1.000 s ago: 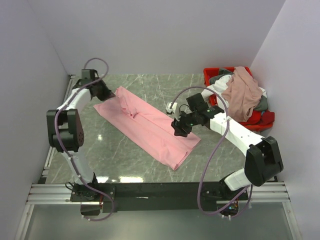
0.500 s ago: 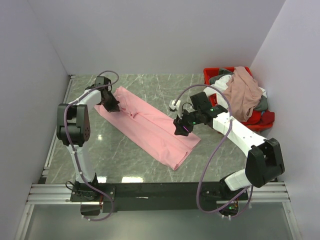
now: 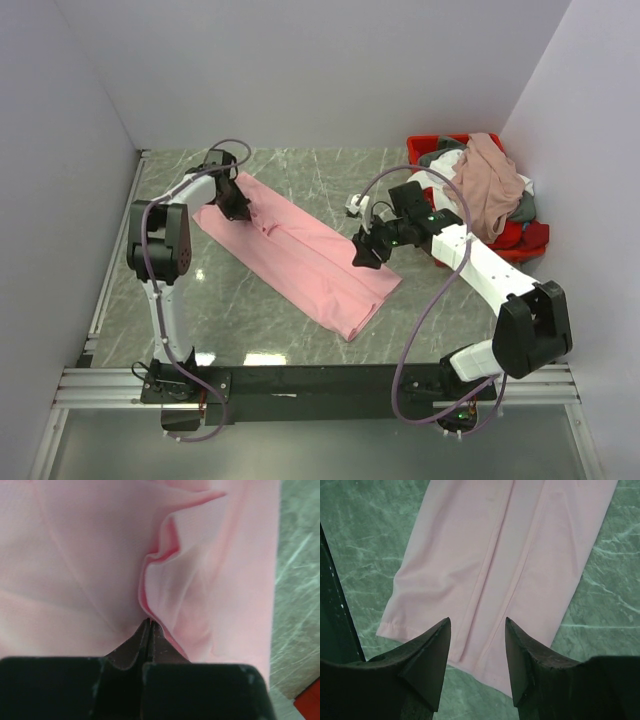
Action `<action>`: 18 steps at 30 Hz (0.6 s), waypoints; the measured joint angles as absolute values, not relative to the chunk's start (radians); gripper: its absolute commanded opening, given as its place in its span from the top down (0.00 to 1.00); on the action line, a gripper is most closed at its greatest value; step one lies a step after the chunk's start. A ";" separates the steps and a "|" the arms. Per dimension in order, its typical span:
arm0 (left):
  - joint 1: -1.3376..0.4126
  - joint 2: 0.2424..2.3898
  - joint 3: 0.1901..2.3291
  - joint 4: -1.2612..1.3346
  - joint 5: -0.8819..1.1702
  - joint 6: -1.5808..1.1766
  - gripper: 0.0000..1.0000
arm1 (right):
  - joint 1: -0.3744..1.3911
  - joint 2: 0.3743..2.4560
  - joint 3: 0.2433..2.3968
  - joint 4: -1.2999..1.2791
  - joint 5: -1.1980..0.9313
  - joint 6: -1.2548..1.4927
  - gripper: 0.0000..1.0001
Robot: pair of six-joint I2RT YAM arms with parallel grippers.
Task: Fold and stack the t-shirts
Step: Fold the tshirt
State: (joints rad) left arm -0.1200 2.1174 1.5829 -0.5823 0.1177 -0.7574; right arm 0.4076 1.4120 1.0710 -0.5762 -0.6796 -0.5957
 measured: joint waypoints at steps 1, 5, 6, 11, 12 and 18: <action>-0.122 2.120 1.592 -0.583 0.120 -0.759 1.00 | 0.405 1.410 1.071 -0.576 -0.681 -0.595 0.46; -0.133 2.146 1.656 -0.591 0.135 -0.767 1.00 | 0.392 1.403 1.070 -0.576 -0.686 -0.595 0.46; -0.137 2.153 1.670 -0.593 0.136 -0.768 1.00 | 0.389 1.402 1.069 -0.576 -0.689 -0.595 0.46; -0.162 2.198 1.737 -0.590 0.175 -0.772 0.99 | 0.376 1.399 1.061 -0.577 -0.699 -0.595 0.46; -0.165 2.205 1.743 -0.589 0.186 -0.772 0.99 | 0.373 1.398 1.059 -0.578 -0.700 -0.595 0.45; -0.179 2.271 1.770 -0.569 0.269 -0.781 0.93 | 0.345 1.382 1.059 -0.577 -0.703 -0.595 0.45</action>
State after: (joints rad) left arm -0.1787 2.2715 1.7699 -0.5694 0.2687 -0.7815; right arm 0.3450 1.3819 1.0588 -0.5774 -0.7033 -0.5949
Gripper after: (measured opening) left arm 0.039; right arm 0.545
